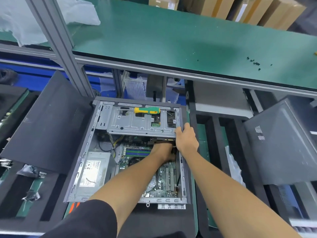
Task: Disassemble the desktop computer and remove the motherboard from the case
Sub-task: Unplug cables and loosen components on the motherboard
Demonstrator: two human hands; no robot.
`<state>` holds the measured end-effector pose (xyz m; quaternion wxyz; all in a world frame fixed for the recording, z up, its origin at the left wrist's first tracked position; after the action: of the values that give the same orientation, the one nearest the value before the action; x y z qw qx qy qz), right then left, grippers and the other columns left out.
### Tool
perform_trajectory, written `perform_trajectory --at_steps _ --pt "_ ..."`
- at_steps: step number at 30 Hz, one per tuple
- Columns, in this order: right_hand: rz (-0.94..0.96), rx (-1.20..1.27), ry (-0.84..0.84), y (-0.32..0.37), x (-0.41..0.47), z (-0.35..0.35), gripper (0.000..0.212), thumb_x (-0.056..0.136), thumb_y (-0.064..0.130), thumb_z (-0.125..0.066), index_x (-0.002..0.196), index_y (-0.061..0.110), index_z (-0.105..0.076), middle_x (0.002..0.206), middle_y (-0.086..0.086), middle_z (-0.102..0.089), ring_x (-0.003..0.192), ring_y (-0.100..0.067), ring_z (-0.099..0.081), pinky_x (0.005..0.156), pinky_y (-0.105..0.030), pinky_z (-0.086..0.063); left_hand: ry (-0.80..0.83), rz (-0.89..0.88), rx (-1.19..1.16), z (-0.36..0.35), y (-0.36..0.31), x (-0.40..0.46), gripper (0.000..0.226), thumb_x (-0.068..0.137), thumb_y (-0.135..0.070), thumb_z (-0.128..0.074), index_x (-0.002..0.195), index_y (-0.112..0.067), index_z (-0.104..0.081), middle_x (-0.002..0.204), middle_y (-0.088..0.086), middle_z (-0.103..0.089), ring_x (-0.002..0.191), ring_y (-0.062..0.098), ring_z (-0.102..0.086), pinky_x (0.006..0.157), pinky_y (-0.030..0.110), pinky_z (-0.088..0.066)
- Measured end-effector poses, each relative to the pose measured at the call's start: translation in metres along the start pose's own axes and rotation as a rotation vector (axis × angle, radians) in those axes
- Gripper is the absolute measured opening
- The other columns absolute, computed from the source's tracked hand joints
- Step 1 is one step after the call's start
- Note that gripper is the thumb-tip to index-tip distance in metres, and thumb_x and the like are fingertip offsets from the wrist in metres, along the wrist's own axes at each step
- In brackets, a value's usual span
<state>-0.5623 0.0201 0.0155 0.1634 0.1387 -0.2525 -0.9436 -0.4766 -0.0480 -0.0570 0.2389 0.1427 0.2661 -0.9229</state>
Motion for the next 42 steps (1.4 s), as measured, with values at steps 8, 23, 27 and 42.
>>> perform_trajectory --at_steps 8,23,27,42 --pt "-0.008 -0.002 -0.003 0.0010 0.0000 0.0009 0.025 0.102 0.041 -0.033 0.097 0.018 -0.041 0.095 -0.003 -0.047 0.080 -0.028 -0.050 0.070 -0.041 -0.036 -0.022 -0.045 0.074 0.0059 -0.0014 0.0014 0.023 0.079 -0.044 -0.069 0.086 -0.024 -0.060 0.070 -0.009 -0.053 0.070 0.022 -0.055 0.054 0.027 -0.040" --pt "-0.003 -0.015 -0.003 0.0021 -0.0011 0.0012 0.026 0.102 0.042 -0.034 0.106 0.019 -0.045 0.104 -0.002 -0.049 0.087 -0.028 -0.053 0.075 -0.040 -0.038 0.088 0.013 0.064 0.0001 -0.0002 0.0057 0.023 0.080 -0.045 -0.069 0.078 -0.027 -0.055 0.074 -0.008 -0.058 0.075 0.022 -0.058 0.058 0.026 -0.042" --pt "0.003 -0.009 -0.005 0.0026 -0.0007 0.0018 0.026 0.102 0.042 -0.034 0.105 0.019 -0.044 0.104 -0.002 -0.049 0.088 -0.028 -0.053 0.075 -0.040 -0.037 -0.013 0.009 0.068 0.0042 -0.0008 0.0025 0.025 0.075 -0.043 -0.069 0.075 -0.022 -0.056 0.070 -0.005 -0.060 0.072 0.023 -0.061 0.049 0.024 -0.035" --pt "0.012 -0.016 -0.016 0.0024 -0.0005 0.0013 0.024 0.102 0.040 -0.033 0.100 0.018 -0.043 0.102 -0.004 -0.050 0.086 -0.028 -0.051 0.073 -0.040 -0.035 0.074 0.044 0.066 0.0005 -0.0002 0.0065 0.029 0.075 -0.051 -0.073 0.086 -0.027 -0.065 0.083 -0.004 -0.065 0.084 0.025 -0.064 0.066 0.029 -0.051"
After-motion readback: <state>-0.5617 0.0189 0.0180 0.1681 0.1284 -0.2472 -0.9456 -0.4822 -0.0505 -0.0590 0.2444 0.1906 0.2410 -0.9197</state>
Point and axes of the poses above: each hand's wrist, its own x-axis towards the middle knuckle, its own z-axis out of the back of the hand, y = z × x, the point moved 9 cm from there along x, towards the middle knuckle
